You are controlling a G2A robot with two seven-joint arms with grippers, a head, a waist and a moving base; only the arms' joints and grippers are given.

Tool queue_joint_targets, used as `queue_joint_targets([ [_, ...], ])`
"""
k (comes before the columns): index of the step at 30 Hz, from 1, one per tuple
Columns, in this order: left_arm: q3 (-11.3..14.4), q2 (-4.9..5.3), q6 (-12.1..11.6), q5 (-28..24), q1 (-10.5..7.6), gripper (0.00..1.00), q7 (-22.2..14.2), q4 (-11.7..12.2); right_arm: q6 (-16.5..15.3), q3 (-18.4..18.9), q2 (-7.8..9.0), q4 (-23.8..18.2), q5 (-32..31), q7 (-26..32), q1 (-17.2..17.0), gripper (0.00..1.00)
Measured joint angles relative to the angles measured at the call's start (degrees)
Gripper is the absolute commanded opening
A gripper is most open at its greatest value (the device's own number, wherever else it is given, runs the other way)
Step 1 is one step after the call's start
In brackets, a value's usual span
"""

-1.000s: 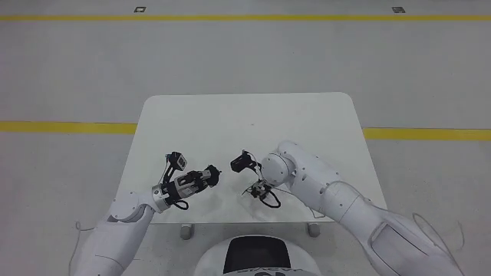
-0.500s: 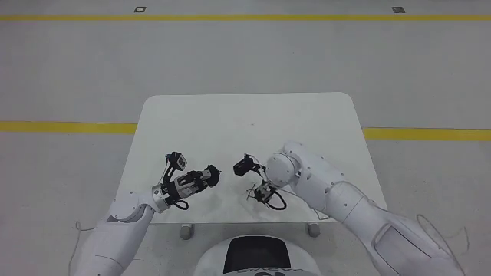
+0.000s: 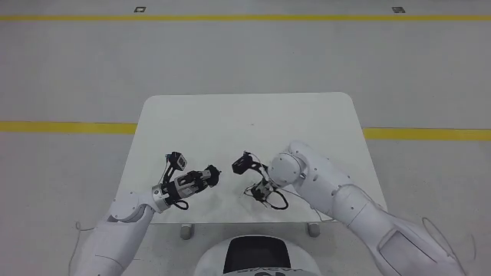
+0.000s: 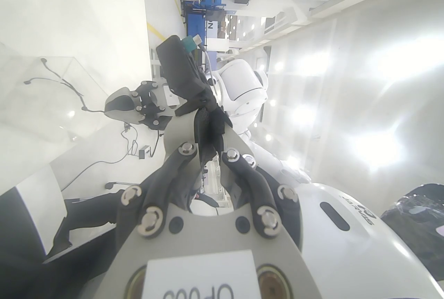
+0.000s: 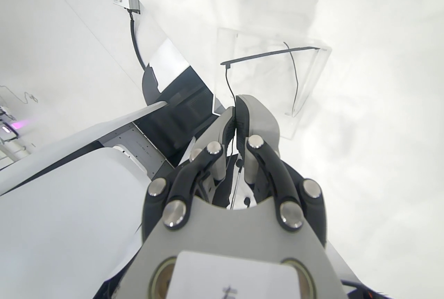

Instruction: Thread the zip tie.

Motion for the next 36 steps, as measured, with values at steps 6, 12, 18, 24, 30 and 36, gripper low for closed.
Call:
queue_joint_targets([
  [6,0.0,0.00,0.0,0.0,0.00,0.00,0.0,0.0,-1.7,2.0,1.03,-1.6,1.0,-1.7,-1.5,0.00],
  [12,0.0,0.00,0.0,0.0,0.00,0.00,0.0,0.0,-3.0,4.1,2.10,-3.2,1.5,-4.9,-3.4,0.00],
  [18,0.0,0.00,0.0,0.0,0.00,0.00,0.0,0.0,-4.5,7.8,3.40,-4.6,1.6,-14.1,-6.9,0.00],
  [24,0.0,0.00,0.0,0.0,0.00,0.00,0.0,0.0,-4.7,7.9,3.43,-4.5,1.6,-14.1,-6.9,0.00],
  [30,0.0,0.00,0.0,0.0,0.00,0.00,0.0,0.0,-6.2,9.4,3.78,-6.4,1.7,-19.3,-8.8,0.00],
  [36,0.0,0.00,0.0,0.0,0.00,0.00,0.0,0.0,-10.1,15.8,6.44,-15.5,-5.3,-39.5,-19.0,0.00],
])
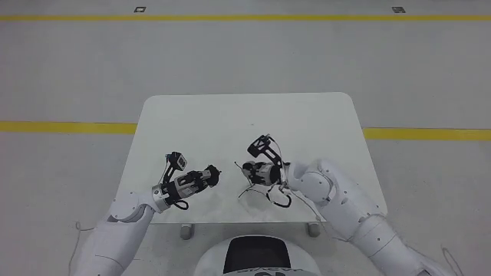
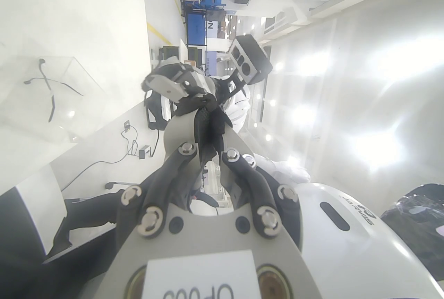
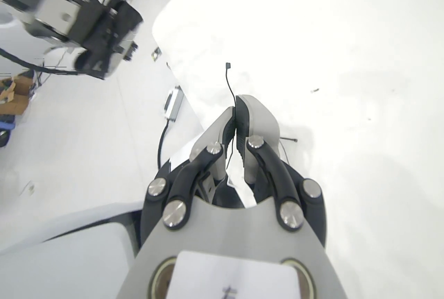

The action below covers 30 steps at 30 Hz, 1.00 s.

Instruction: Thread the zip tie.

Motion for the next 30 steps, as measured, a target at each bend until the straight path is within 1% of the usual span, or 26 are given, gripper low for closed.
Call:
queue_joint_targets([
  [1,0.0,0.00,0.0,0.0,0.00,0.00,0.0,0.0,0.0,1.0,0.55,-2.0,-1.3,-3.7,-2.3,0.00],
  [4,0.0,0.00,0.0,0.0,0.00,0.00,0.0,0.0,0.1,2.2,1.78,-5.7,-3.7,-12.0,-7.0,0.00],
  [7,0.0,0.00,0.0,0.0,0.00,0.00,0.0,0.0,0.1,2.1,2.80,-7.1,-5.8,-19.2,-9.3,0.00],
  [8,0.0,0.00,0.0,0.0,0.00,0.00,0.0,0.0,0.1,2.0,2.99,-7.3,-6.4,-20.6,-9.4,0.00],
  [17,0.0,0.00,0.0,0.0,0.00,0.00,0.0,0.0,0.1,1.9,3.03,-7.3,-6.5,-21.1,-9.4,0.00],
  [18,0.1,-0.02,0.1,0.0,0.01,0.00,0.2,-0.1,0.1,1.9,2.99,-7.4,-6.2,-21.6,-9.7,0.00],
  [19,0.4,-0.07,0.0,0.0,0.18,0.00,1.0,-0.5,0.1,1.5,2.94,-7.5,-6.0,-23.5,-10.2,0.00],
  [21,1.0,-0.16,-0.3,-0.6,1.00,0.00,1.7,-1.3,0.1,0.8,2.99,-7.2,-7.3,-28.4,-11.2,0.00],
  [22,1.3,-0.20,-0.4,-0.5,1.65,0.00,2.2,-1.7,0.1,0.3,3.08,-6.9,-8.5,-31.9,-11.9,0.00],
  [25,1.7,-0.45,-0.4,0.8,3.34,0.00,4.0,-2.9,0.1,-1.6,3.42,-5.5,-11.3,-40.9,-13.3,0.00],
  [28,1.8,-0.88,-0.4,1.8,4.73,0.00,5.1,-4.0,0.1,-3.4,3.79,-3.2,-13.3,-49.3,-13.4,0.00],
  [30,1.8,-1.21,-0.4,2.7,5.48,0.00,5.4,-4.8,0.1,-4.7,3.99,-2.0,-13.8,-53.7,-13.2,0.00],
])
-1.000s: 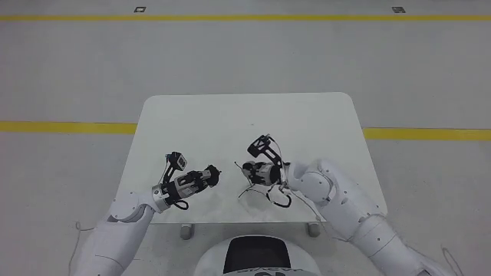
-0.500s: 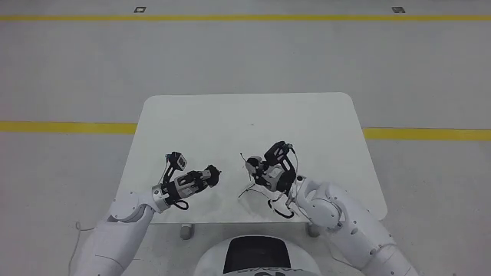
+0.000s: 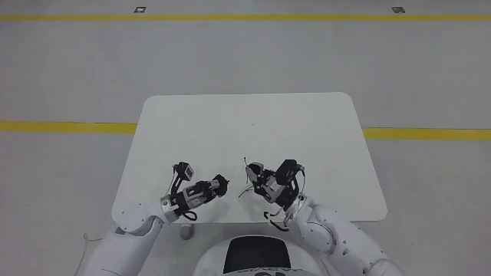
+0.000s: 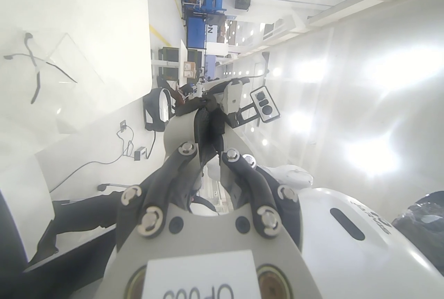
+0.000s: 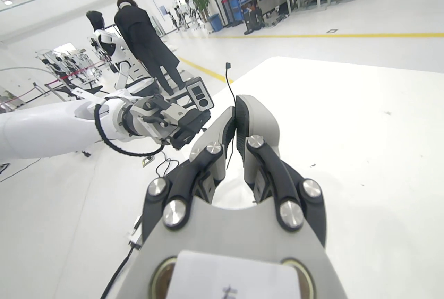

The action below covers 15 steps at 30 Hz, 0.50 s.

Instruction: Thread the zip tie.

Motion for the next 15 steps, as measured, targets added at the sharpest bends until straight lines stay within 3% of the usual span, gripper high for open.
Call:
queue_joint_targets([
  [7,-0.6,-1.71,0.0,5.6,1.99,0.00,2.6,-2.8,0.0,-4.7,0.77,4.0,-0.3,-10.8,2.2,0.00],
  [12,-0.6,-2.87,0.0,8.4,2.56,0.00,3.1,-2.5,0.0,-8.2,1.38,4.9,0.2,-14.2,4.0,0.00],
  [15,-1.0,-2.99,0.0,8.8,2.64,0.00,1.9,-3.1,0.0,-8.5,1.48,4.9,0.0,-14.4,4.2,0.00],
])
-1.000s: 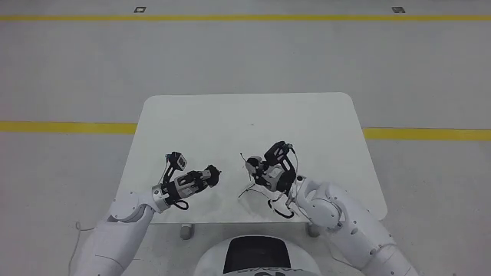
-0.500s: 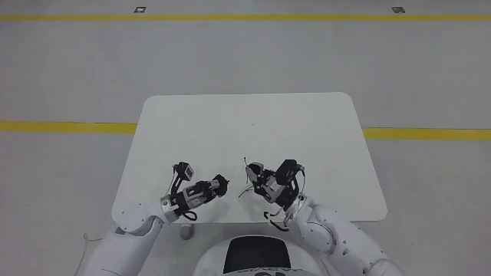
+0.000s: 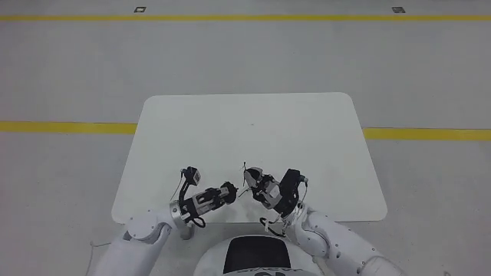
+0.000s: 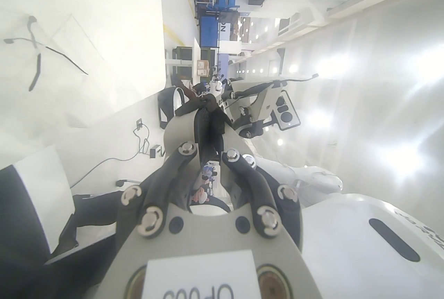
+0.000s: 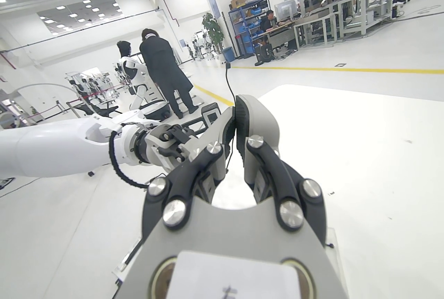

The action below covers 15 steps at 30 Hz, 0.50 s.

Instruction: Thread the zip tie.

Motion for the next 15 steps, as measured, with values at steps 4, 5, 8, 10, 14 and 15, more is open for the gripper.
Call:
queue_joint_targets([
  [4,0.0,0.02,0.0,0.0,0.00,0.00,0.1,0.0,0.0,0.1,-0.02,0.0,0.0,0.1,0.0,0.00],
  [5,0.0,0.02,0.0,0.0,0.00,0.00,0.1,0.0,0.0,0.1,-0.01,0.0,0.0,0.1,0.0,0.00],
  [8,0.1,-0.02,0.0,0.3,-0.33,0.00,0.6,0.0,0.0,0.1,-0.02,0.0,0.0,0.1,0.0,0.00],
  [10,0.2,-0.28,0.0,0.9,-0.92,0.00,2.6,-0.3,0.7,0.3,-0.07,-0.2,-0.3,-0.3,-0.3,0.00],
  [14,-0.9,-1.15,0.0,0.8,-0.35,0.00,3.0,-1.4,0.6,0.9,-0.12,0.7,-2.6,-5.2,-1.6,0.00],
  [15,-1.4,-1.39,0.0,1.6,-0.11,0.00,3.0,-1.7,0.3,1.0,-0.13,1.2,-3.2,-6.4,-1.9,0.00],
])
